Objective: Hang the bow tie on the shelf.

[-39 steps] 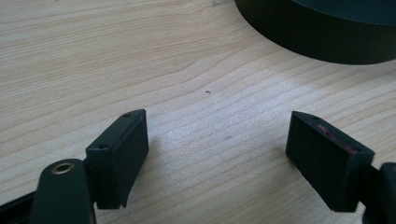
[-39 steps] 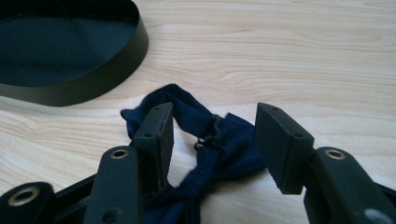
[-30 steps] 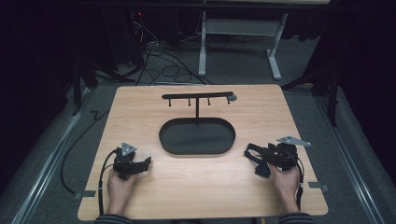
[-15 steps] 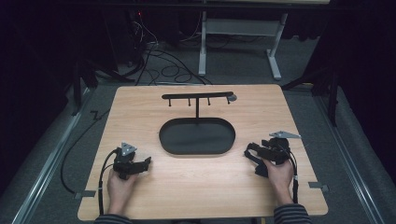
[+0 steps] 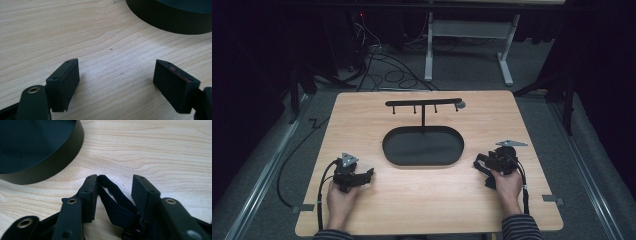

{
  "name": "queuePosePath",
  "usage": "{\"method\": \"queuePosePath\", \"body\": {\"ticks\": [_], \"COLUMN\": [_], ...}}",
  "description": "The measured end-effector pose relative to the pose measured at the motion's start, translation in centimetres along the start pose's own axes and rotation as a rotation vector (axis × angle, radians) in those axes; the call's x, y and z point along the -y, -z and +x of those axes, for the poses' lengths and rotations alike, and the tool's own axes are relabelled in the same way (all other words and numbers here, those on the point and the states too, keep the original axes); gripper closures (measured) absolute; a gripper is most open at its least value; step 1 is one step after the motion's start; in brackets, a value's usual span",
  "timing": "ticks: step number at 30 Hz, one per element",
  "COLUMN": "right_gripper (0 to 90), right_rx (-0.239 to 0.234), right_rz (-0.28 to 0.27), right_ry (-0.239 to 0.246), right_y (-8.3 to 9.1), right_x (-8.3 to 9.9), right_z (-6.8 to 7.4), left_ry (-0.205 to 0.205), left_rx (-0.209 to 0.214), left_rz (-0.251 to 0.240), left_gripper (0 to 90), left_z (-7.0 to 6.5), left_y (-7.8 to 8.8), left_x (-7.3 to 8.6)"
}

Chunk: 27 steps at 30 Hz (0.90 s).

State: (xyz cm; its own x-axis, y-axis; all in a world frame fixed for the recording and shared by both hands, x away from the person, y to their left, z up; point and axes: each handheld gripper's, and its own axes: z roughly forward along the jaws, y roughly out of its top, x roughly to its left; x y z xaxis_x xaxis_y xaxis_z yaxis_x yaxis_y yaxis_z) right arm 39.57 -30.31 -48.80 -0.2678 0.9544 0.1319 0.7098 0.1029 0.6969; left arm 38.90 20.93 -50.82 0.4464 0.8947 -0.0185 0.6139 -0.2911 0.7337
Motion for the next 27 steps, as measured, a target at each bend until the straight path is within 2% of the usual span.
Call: {"method": "queuePosePath", "body": {"ticks": [11, 13, 19, 27], "right_gripper": [73.8, 80.0, 89.4, 90.0], "right_rx": [-0.012, -0.017, -0.027, -0.017], "right_rz": [0.034, 0.031, 0.026, 0.024], "right_ry": [0.030, 0.038, 0.047, 0.056], "right_y": [-0.56, -0.60, -0.62, -0.40], "right_x": [0.14, 0.23, 0.41, 0.43], "right_z": [0.06, 0.10, 0.12, 0.27], "left_ry": [0.000, 0.000, 0.003, 0.005], "left_rx": [0.000, 0.000, -0.001, -0.003], "left_rz": [0.000, 0.000, -0.002, -0.003], "left_gripper": [21.3, 21.3, 21.9, 21.9], "left_z": [0.00, 0.00, 0.01, 0.01], "left_y": [0.00, 0.00, -0.01, -0.04], "left_x": [0.00, 0.00, -0.01, -0.02]}}
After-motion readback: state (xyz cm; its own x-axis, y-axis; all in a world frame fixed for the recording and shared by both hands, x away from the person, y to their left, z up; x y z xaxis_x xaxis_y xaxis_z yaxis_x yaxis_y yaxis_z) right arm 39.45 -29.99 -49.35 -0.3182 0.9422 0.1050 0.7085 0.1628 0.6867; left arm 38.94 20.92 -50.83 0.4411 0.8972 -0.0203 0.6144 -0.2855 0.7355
